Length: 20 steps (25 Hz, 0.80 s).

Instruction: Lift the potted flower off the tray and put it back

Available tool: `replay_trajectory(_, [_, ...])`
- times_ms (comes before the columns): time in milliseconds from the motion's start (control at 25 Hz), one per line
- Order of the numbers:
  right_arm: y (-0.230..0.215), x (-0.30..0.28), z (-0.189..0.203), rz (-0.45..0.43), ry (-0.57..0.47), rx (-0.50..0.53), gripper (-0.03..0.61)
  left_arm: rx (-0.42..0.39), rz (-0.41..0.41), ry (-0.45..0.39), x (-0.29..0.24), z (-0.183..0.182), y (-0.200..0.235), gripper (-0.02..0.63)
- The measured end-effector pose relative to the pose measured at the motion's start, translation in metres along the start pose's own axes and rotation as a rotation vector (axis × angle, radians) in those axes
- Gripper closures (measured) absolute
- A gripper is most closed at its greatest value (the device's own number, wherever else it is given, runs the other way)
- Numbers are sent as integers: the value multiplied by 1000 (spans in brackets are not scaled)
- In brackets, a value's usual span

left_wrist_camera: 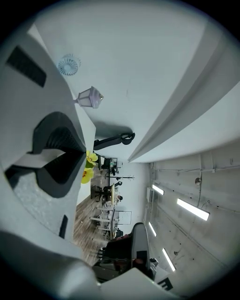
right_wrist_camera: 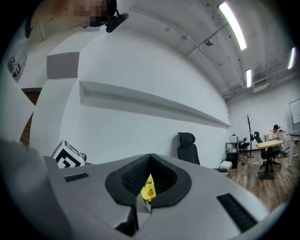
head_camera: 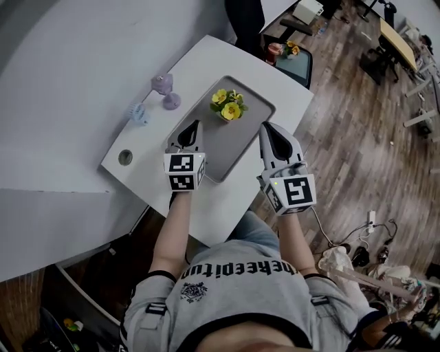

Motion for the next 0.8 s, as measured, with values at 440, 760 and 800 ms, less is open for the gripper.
replay_trajectory(440, [10, 17, -23, -68, -49, 36, 575, 50, -83, -161, 77, -35, -8, 611])
replay_trajectory(760, [10, 35, -38, -105, -67, 51, 575, 66, -143, -267, 125, -57, -21, 611])
replay_trajectory(800, [9, 38, -40, -108, -70, 53, 575, 68, -148, -282, 131, -59, -23, 611])
Point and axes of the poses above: the fingertips, and each gripper's own axes: x backward along the fingers, y to its left, z out of its underside, the point moved 7 cm from there along x, backward along the fingers, and after that the axes turned 8 degrees about y, right-handed, at the moved point
